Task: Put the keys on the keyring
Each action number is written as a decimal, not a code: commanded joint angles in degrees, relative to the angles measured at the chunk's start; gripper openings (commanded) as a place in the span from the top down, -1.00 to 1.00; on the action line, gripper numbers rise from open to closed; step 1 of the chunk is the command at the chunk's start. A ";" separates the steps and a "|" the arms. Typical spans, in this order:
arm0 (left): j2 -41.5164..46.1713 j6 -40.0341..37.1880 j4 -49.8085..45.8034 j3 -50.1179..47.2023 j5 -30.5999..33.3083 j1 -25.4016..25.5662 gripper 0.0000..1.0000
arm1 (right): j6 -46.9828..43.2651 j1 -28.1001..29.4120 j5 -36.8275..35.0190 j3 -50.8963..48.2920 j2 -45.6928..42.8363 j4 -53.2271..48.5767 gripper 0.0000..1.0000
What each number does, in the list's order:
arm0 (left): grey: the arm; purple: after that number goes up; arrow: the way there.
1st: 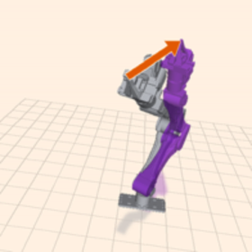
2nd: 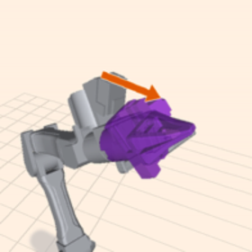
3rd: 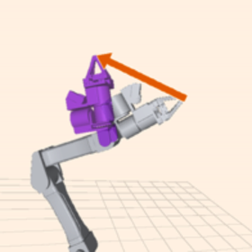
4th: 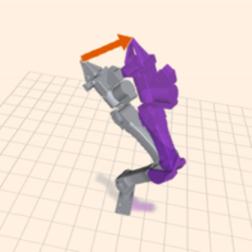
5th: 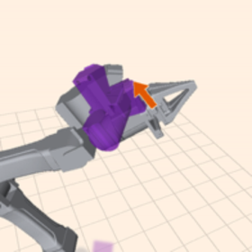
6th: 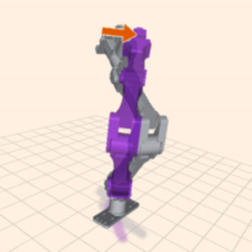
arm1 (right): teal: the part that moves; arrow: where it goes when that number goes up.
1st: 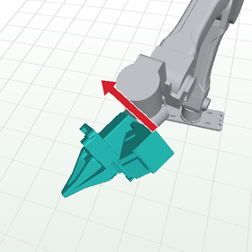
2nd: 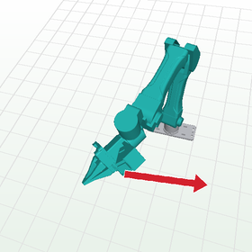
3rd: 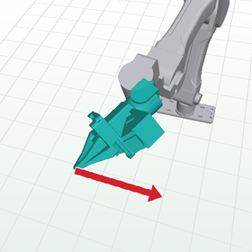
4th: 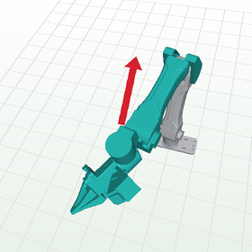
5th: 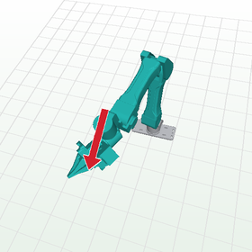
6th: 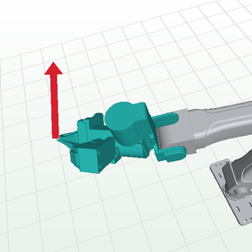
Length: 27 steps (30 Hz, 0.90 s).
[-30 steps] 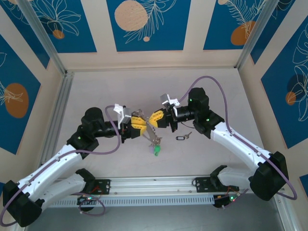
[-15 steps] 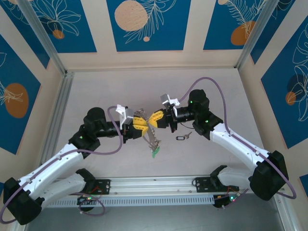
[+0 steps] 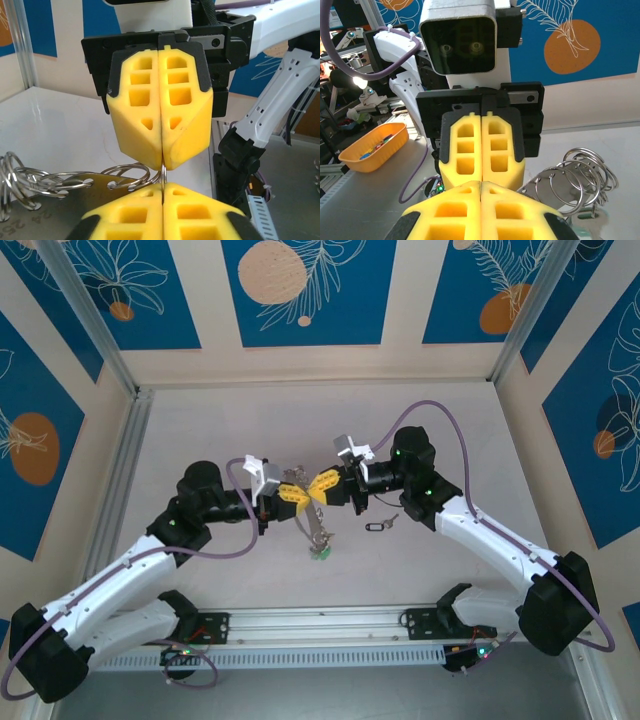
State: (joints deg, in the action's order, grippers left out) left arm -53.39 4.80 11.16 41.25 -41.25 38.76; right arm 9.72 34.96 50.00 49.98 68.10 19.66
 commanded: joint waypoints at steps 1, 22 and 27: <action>-0.06 -0.49 3.08 1.73 0.80 0.85 1.00 | 0.66 1.25 0.65 -0.77 0.22 2.44 1.00; 1.88 -7.84 -7.53 3.60 6.00 0.77 1.00 | -10.19 -0.14 -7.17 -2.65 -8.72 -16.97 0.66; 1.30 -9.50 -10.95 4.82 6.86 0.83 1.00 | -12.38 -0.16 -8.79 -1.74 -9.43 -21.12 0.50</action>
State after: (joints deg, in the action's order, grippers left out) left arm -52.58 -2.24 1.41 42.85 -35.27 39.66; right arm -0.01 35.00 42.72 47.86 59.77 3.03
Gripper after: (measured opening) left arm 0.050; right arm 0.237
